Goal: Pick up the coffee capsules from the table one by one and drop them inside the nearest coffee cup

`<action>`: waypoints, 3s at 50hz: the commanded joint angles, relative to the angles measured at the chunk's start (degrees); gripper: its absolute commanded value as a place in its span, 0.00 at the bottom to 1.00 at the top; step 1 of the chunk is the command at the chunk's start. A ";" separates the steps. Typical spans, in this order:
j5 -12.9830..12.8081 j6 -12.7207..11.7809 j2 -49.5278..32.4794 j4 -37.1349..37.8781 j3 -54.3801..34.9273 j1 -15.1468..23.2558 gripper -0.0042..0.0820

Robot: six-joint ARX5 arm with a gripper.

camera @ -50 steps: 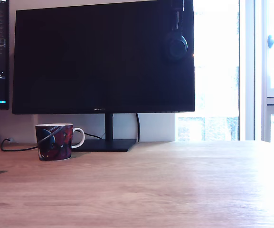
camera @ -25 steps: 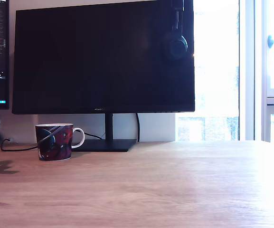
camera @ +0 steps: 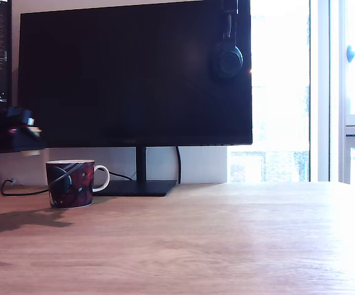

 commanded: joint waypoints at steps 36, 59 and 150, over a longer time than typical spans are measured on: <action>-0.42 1.25 -0.20 -24.04 15.76 -1.73 0.18; -2.54 3.30 4.48 -41.00 29.68 -2.62 0.18; 0.02 3.76 11.72 -50.25 39.47 -5.77 0.48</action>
